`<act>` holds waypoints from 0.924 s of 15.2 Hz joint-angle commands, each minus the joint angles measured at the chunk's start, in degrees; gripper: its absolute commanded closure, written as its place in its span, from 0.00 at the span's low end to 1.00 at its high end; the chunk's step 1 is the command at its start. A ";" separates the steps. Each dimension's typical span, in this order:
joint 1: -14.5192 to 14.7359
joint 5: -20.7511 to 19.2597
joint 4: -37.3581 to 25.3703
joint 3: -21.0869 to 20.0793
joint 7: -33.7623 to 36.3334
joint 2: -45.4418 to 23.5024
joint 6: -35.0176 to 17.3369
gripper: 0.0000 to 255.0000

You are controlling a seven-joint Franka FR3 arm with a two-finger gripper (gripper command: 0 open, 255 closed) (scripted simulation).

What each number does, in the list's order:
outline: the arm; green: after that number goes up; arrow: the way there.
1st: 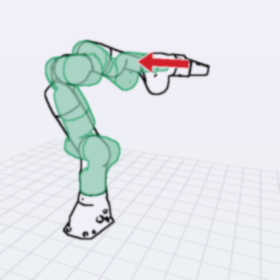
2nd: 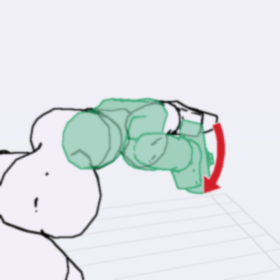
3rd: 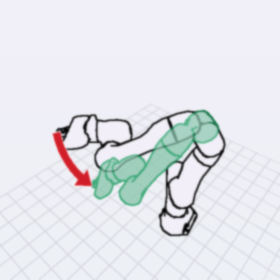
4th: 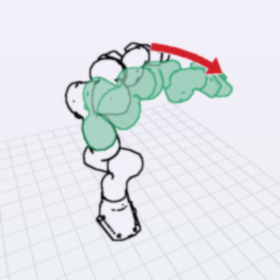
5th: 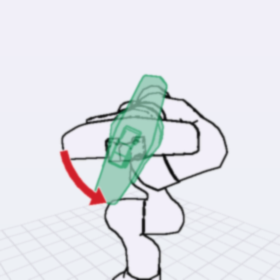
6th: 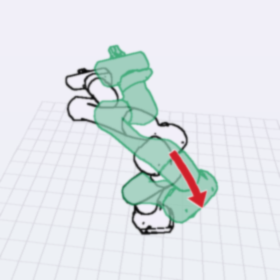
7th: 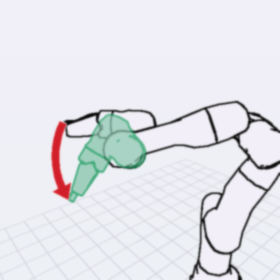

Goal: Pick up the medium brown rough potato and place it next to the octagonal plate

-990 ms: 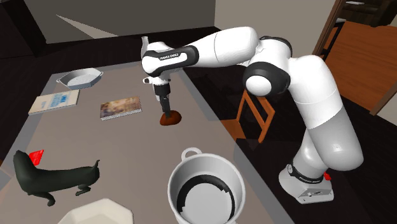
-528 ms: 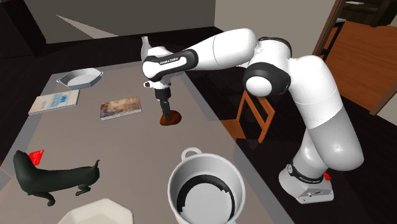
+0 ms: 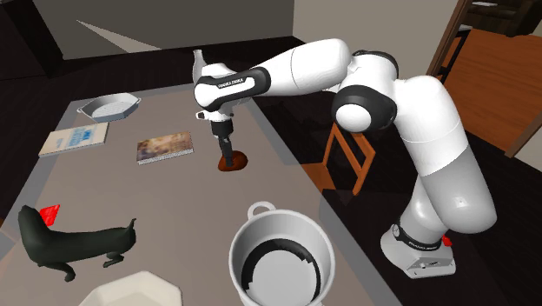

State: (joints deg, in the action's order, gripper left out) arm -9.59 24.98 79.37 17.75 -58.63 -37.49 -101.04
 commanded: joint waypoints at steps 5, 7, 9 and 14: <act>0.00 -0.02 0.03 0.01 0.01 -0.04 0.01 1.00; -0.02 -0.24 -0.60 0.12 0.37 0.52 1.14 1.00; -0.05 -0.44 -1.35 0.22 0.73 1.02 2.30 1.00; -0.21 -0.89 -3.47 0.42 1.64 2.10 5.32 1.00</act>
State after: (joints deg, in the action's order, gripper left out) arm -9.81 24.20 76.07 18.10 -57.14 -35.75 -96.24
